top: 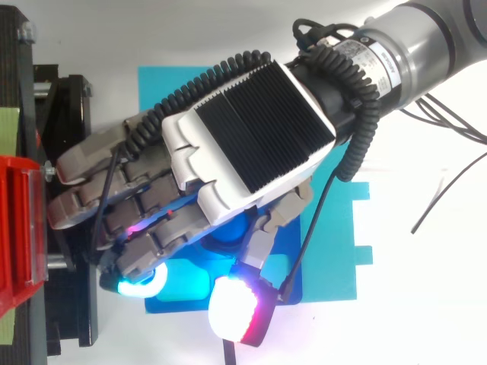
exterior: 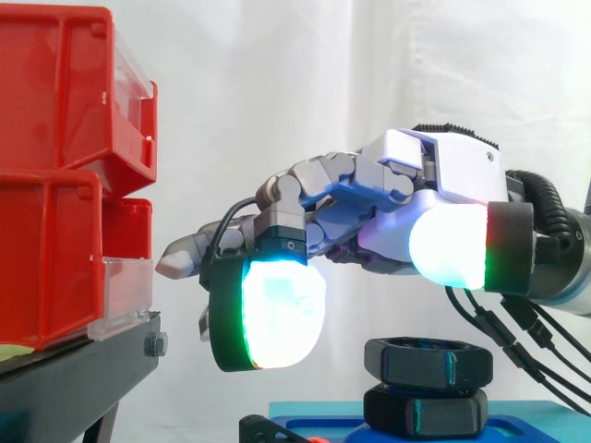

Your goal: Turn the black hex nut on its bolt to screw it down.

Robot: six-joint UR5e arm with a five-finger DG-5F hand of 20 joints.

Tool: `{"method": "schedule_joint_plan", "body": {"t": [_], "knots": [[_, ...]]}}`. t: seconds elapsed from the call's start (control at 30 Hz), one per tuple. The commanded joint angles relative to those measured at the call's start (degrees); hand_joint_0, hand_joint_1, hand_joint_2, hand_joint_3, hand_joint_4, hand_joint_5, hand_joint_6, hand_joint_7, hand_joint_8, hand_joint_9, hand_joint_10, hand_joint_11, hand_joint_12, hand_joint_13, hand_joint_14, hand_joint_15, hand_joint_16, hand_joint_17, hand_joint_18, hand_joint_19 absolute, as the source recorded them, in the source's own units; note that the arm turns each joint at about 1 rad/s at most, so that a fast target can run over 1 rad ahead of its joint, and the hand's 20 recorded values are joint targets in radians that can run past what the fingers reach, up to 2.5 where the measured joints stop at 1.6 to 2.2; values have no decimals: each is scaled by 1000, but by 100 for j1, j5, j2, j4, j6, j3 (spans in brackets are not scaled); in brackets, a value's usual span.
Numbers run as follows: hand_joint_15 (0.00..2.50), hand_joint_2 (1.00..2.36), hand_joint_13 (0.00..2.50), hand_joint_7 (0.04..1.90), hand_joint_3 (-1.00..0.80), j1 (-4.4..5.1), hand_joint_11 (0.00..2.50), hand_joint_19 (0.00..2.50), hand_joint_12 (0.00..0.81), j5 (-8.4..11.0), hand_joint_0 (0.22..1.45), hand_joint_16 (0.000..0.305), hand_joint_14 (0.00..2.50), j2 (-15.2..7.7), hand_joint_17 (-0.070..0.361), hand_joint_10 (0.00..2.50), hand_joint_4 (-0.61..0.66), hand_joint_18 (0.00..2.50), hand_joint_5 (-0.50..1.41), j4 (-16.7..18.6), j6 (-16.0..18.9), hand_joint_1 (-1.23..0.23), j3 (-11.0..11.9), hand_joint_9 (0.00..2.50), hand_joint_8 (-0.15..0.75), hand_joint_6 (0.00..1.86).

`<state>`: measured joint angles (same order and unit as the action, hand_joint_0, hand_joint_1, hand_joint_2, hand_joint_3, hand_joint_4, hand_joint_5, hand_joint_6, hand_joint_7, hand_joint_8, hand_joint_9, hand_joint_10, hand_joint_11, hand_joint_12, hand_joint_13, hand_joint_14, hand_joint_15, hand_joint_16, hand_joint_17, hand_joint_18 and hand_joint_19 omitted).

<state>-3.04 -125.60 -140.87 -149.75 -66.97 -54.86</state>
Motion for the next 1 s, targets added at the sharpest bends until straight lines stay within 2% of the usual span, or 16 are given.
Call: {"method": "schedule_joint_plan", "body": {"t": [0.0, 0.1, 0.27, 0.77, 0.97], "knots": [[141, 1000, 360, 1044, -500, 5, 350, 367, 113, -9, 442, 13, 5, 60, 30, 10, 123, 0, -167, -221, -167, -360, 1, 676, 205, 651], [141, 1000, 361, 1038, -500, 5, 344, 356, 113, -17, 441, 13, 5, 104, 30, 12, 122, 0, -168, -687, -528, -361, 1, 674, 205, 655], [140, 1000, 361, 1033, -500, -4, 345, 364, 112, -17, 441, 13, 5, 148, 30, 10, 124, 0, -168, -933, -791, -362, 1, 674, 207, 658], [145, 1000, 361, 1030, -500, 5, 350, 359, 112, -26, 443, 13, 6, 165, 29, 11, 123, 0, -169, -1100, -1073, -367, 1, 675, 203, 658], [144, 1000, 362, 1027, -500, 5, 346, 362, 110, -53, 443, 13, 5, 156, 29, 10, 123, 0, -169, -1100, -1081, -369, 1, 675, 207, 660]]}}
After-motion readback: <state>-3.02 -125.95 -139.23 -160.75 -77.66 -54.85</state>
